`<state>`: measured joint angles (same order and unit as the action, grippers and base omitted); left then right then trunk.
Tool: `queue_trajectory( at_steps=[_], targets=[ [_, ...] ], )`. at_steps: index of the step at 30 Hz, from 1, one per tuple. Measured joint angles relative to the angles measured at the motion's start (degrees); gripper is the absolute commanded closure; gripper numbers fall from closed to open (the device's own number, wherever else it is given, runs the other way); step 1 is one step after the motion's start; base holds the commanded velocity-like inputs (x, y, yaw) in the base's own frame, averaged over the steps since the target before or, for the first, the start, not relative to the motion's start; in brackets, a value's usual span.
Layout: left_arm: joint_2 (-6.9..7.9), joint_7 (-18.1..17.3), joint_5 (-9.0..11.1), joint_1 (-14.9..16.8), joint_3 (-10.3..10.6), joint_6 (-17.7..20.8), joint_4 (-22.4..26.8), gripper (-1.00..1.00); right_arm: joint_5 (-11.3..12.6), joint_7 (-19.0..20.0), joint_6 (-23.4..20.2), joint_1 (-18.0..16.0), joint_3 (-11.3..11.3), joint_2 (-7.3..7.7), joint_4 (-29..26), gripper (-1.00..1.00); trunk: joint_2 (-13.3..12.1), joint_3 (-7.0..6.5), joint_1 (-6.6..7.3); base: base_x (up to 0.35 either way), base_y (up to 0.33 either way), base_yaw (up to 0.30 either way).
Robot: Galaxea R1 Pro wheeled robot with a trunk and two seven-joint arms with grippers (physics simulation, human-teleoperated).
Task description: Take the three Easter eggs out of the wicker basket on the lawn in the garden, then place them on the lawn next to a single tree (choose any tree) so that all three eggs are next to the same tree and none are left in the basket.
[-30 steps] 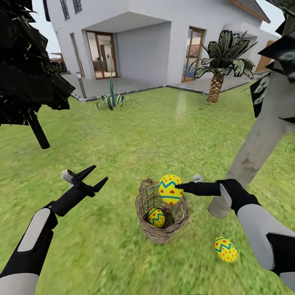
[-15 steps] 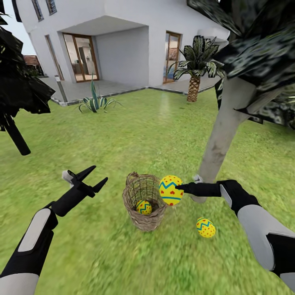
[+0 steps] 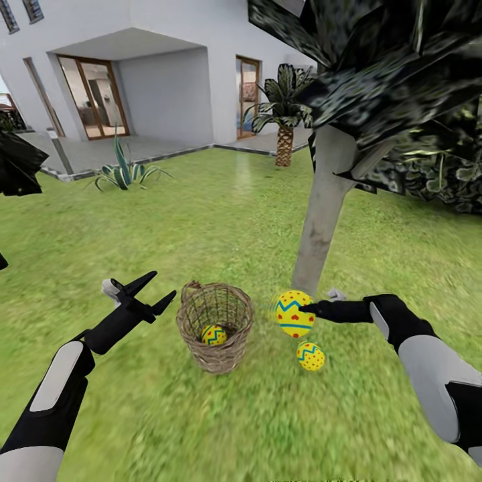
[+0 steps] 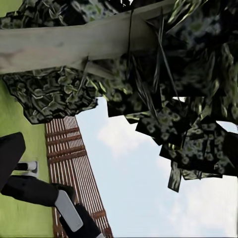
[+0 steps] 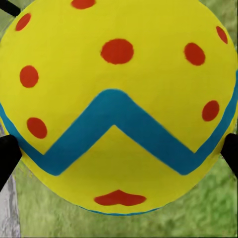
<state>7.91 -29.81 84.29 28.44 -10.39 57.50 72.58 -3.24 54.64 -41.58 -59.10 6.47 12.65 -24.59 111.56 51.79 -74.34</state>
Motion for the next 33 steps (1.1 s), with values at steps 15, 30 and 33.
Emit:
queue_trajectory(
  at_steps=[15,30,33],
  targets=[
    [-0.37,-0.05,-0.16,0.0,0.04,-0.11,-2.08,-1.0,-0.78,-38.35,0.37,0.05,-0.07,-1.46,-0.34,1.0,0.0,0.16,0.0,0.0,0.0,-0.273],
    [-3.49,0.48,-0.18,-0.02,7.63,-0.4,-2.29,-1.0,-1.2,-48.18,8.51,0.03,-1.06,-5.47,0.16,1.0,0.0,0.9,0.0,0.015,-0.174,-0.025],
    [-3.49,0.49,-0.18,-0.02,7.64,-0.4,-2.29,-1.0,-1.78,-48.66,8.45,0.03,-2.49,-5.65,0.18,1.0,0.0,0.9,0.0,0.0,-0.345,0.289]
  ],
)
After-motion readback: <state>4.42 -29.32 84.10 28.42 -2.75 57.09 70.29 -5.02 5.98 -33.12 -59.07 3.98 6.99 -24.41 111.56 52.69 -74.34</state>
